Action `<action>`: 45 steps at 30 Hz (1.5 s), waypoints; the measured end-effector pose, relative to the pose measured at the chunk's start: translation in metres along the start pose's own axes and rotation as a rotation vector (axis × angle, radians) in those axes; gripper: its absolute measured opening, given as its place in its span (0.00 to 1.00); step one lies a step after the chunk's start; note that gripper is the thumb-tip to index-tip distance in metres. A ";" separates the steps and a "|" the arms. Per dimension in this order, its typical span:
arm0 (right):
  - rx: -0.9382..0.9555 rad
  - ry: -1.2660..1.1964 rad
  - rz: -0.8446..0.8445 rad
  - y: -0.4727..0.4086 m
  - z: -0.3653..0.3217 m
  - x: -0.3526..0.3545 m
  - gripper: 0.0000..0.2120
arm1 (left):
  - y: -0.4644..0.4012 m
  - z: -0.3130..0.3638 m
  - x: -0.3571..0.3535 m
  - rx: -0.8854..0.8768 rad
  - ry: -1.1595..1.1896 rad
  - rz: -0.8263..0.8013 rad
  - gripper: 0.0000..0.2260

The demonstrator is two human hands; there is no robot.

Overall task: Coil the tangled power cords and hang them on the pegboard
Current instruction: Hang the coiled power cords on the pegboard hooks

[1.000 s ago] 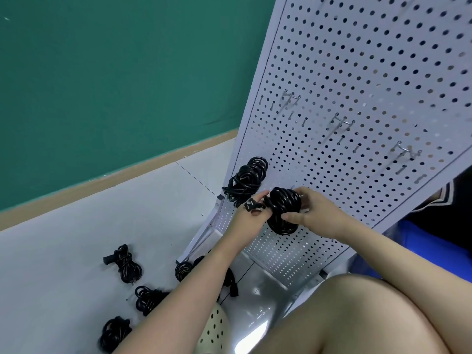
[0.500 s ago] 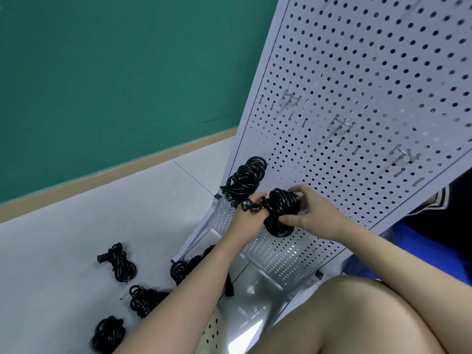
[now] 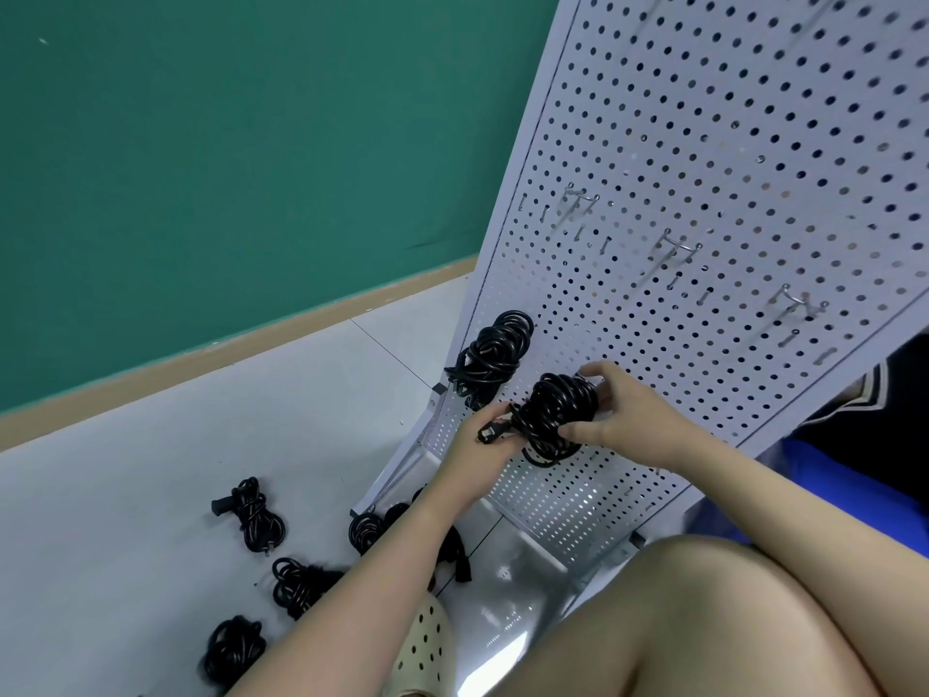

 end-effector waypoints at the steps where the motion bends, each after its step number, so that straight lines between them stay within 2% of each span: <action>1: -0.001 0.000 -0.011 0.000 0.000 -0.001 0.41 | 0.002 0.000 -0.001 0.001 0.008 -0.011 0.17; 10: 0.022 0.021 -0.037 -0.002 -0.003 -0.011 0.42 | 0.009 0.013 -0.004 -0.016 0.036 0.047 0.13; 12: 0.053 0.013 -0.052 -0.001 -0.006 -0.015 0.41 | 0.007 0.018 -0.004 -0.050 0.039 0.065 0.14; 14: 0.069 0.006 -0.047 0.001 -0.008 -0.016 0.38 | 0.005 0.024 -0.004 -0.086 0.044 0.070 0.15; 19: 0.086 -0.096 0.044 0.002 -0.009 -0.007 0.23 | 0.003 0.039 -0.007 -0.108 0.099 0.057 0.15; 22: 0.080 -0.172 0.074 0.005 -0.007 -0.003 0.21 | 0.000 0.045 -0.009 -0.101 0.098 0.039 0.19; 26: 0.094 -0.211 0.069 0.006 -0.006 -0.003 0.20 | -0.003 0.051 -0.006 -0.157 -0.031 0.028 0.19; 33: 0.067 -0.345 0.027 0.008 0.003 -0.003 0.15 | 0.003 0.066 0.000 -0.254 -0.143 0.088 0.06; 39: 0.014 -0.531 0.044 0.003 0.011 -0.002 0.15 | -0.005 0.068 -0.001 -0.255 -0.146 0.110 0.03; 45: 0.000 -0.578 0.042 0.001 0.011 -0.003 0.16 | -0.011 0.068 -0.002 -0.264 -0.127 0.100 0.02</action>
Point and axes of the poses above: each hand's wrist, its own y-axis away from the middle knuckle, its own x-axis out of the back of the hand, z = x × y, the point moved 7 cm from there along -y, towards the middle knuckle, and after that the axes turned 7 degrees about -y, right-handed, at the moved point
